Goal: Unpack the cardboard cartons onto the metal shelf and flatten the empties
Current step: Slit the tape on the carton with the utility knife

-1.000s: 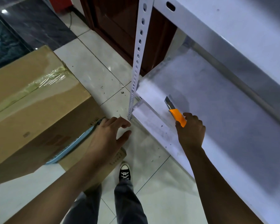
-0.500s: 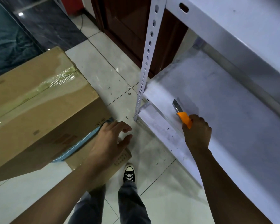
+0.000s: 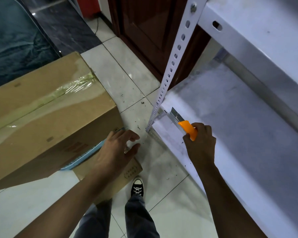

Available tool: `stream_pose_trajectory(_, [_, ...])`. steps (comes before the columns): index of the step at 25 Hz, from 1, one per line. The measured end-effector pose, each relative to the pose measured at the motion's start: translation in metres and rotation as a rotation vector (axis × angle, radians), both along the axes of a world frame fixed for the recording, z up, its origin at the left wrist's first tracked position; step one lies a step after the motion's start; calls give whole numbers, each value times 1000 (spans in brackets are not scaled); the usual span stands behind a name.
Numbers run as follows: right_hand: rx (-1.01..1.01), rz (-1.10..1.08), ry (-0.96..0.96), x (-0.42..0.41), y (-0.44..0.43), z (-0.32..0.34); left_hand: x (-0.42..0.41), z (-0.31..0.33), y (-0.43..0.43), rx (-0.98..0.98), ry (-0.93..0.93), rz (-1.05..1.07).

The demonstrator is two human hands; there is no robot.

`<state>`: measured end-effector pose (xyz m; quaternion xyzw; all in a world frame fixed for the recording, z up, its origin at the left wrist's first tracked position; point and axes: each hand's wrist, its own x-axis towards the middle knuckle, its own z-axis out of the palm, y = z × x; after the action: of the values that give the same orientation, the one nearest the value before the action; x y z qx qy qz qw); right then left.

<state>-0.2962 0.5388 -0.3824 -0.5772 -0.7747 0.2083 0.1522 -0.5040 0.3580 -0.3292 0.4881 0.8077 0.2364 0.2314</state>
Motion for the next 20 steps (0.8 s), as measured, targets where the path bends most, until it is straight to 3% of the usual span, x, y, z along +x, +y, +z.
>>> stream_pose_trajectory(7, [-54, 213, 129, -64, -27, 23, -23, 10, -29, 27, 29, 110])
stream_pose_trajectory(20, [-162, 528, 179, -182, -86, 45, -71, 4, -120, 48, 30, 463])
